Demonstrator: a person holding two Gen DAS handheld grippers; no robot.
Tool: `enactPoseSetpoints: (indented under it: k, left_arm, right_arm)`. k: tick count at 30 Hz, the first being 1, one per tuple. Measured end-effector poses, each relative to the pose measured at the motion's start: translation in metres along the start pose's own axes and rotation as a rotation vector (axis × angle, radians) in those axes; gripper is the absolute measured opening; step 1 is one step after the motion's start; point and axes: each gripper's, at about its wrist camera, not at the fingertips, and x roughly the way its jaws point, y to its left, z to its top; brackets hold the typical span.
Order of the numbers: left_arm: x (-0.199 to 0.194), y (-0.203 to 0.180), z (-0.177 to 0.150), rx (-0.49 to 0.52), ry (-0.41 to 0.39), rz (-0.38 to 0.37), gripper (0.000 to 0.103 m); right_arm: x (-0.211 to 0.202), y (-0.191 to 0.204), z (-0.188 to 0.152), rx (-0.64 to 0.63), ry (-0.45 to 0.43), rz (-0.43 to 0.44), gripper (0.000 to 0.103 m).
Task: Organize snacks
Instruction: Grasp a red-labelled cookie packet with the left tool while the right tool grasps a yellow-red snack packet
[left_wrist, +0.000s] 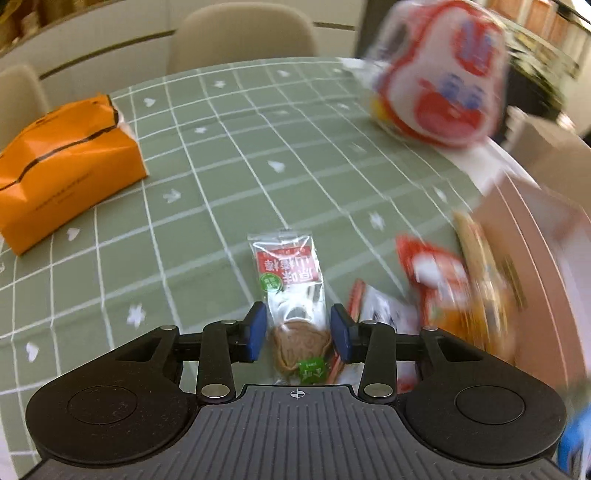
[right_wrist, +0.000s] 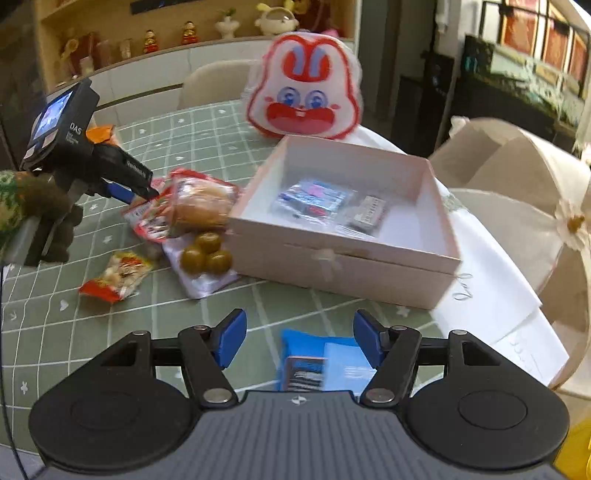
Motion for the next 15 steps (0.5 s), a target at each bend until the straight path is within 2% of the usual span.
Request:
enactPoseSetpoints:
  k: [5, 8, 11, 13, 15]
  left_arm:
    - [-0.027, 0.013, -0.036, 0.018, 0.003, -0.079, 0.042]
    - [-0.043, 0.019, -0.055, 0.067, 0.012, -0.060, 0.042]
    - [-0.052, 0.026, -0.067, 0.074, 0.013, -0.048, 0.043]
    - [-0.057, 0.028, -0.072, 0.082, 0.010, -0.046, 0.043]
    - [-0.062, 0.027, -0.076, 0.085, 0.012, -0.051, 0.043]
  right_arm:
    - [0.018, 0.040, 0.007, 0.053, 0.028, 0.168, 0.069]
    - [0.035, 0.069, 0.015, 0.073, 0.048, 0.233, 0.069]
    - [0.058, 0.097, 0.023, 0.093, 0.095, 0.294, 0.069]
    - [0.069, 0.116, 0.023, 0.020, 0.097, 0.293, 0.069]
    - [0.077, 0.131, 0.021, -0.084, 0.093, 0.242, 0.068]
